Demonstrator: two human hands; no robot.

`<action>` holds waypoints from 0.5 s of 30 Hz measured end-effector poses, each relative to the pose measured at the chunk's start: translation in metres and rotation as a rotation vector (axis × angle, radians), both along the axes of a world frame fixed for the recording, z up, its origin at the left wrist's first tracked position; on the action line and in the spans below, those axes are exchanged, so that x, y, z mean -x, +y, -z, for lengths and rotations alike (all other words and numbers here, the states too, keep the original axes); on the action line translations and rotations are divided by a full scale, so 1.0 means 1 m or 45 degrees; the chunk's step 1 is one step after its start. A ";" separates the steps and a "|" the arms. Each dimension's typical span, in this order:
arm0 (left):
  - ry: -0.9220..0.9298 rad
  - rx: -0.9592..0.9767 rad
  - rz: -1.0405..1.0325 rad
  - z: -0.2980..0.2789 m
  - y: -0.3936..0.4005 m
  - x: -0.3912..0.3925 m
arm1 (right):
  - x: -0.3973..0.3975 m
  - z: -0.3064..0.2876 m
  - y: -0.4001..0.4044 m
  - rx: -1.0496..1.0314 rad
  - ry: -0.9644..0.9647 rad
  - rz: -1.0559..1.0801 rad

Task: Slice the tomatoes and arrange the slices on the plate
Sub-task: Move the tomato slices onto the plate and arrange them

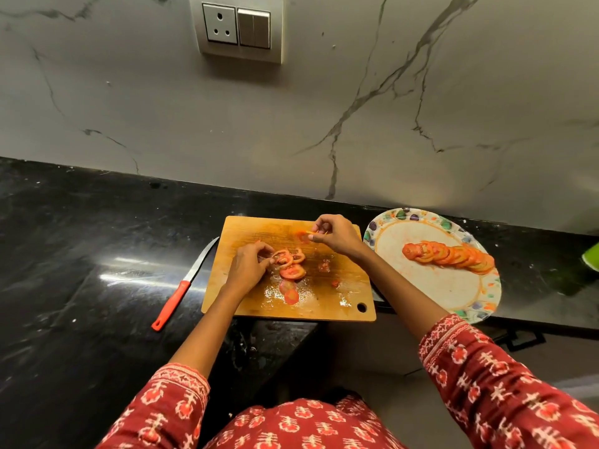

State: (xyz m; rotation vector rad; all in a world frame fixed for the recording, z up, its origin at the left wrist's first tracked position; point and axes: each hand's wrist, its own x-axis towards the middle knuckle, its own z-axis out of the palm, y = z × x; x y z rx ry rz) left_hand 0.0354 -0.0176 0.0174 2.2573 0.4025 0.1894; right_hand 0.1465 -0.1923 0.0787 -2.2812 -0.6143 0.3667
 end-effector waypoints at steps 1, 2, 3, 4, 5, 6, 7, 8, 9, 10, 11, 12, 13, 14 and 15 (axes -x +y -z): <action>-0.013 -0.030 -0.003 -0.001 -0.001 -0.001 | -0.001 0.000 -0.003 0.002 0.003 0.010; -0.018 -0.042 0.007 -0.003 -0.003 -0.003 | -0.001 0.001 -0.006 0.008 0.003 0.018; -0.017 -0.042 0.031 -0.005 -0.005 -0.004 | -0.002 0.002 -0.008 0.013 0.003 0.026; -0.008 -0.049 0.066 -0.007 -0.007 -0.005 | -0.002 0.004 -0.011 0.015 0.003 0.039; 0.005 -0.070 0.104 -0.009 -0.011 -0.006 | -0.002 0.006 -0.013 0.014 0.002 0.057; 0.023 -0.106 0.137 -0.011 -0.015 -0.006 | -0.002 0.008 -0.015 0.011 -0.004 0.077; 0.043 -0.151 0.160 -0.013 -0.020 -0.007 | -0.002 0.009 -0.017 0.007 -0.011 0.097; 0.063 -0.198 0.168 -0.013 -0.024 -0.008 | -0.003 0.010 -0.019 0.004 -0.014 0.111; 0.083 -0.242 0.169 -0.013 -0.027 -0.008 | -0.003 0.011 -0.021 0.000 -0.009 0.123; 0.097 -0.278 0.164 -0.013 -0.028 -0.009 | -0.004 0.011 -0.023 -0.006 0.006 0.131; 0.102 -0.306 0.154 -0.013 -0.028 -0.009 | -0.005 0.012 -0.024 -0.009 0.027 0.141; 0.100 -0.325 0.148 -0.014 -0.028 -0.010 | -0.006 0.011 -0.027 -0.013 0.042 0.149; 0.095 -0.340 0.142 -0.014 -0.027 -0.011 | -0.007 0.011 -0.028 -0.014 0.062 0.152; 0.095 -0.356 0.144 -0.014 -0.025 -0.011 | -0.009 0.011 -0.031 -0.019 0.082 0.155; 0.094 -0.374 0.145 -0.015 -0.025 -0.011 | -0.011 0.011 -0.034 -0.023 0.102 0.156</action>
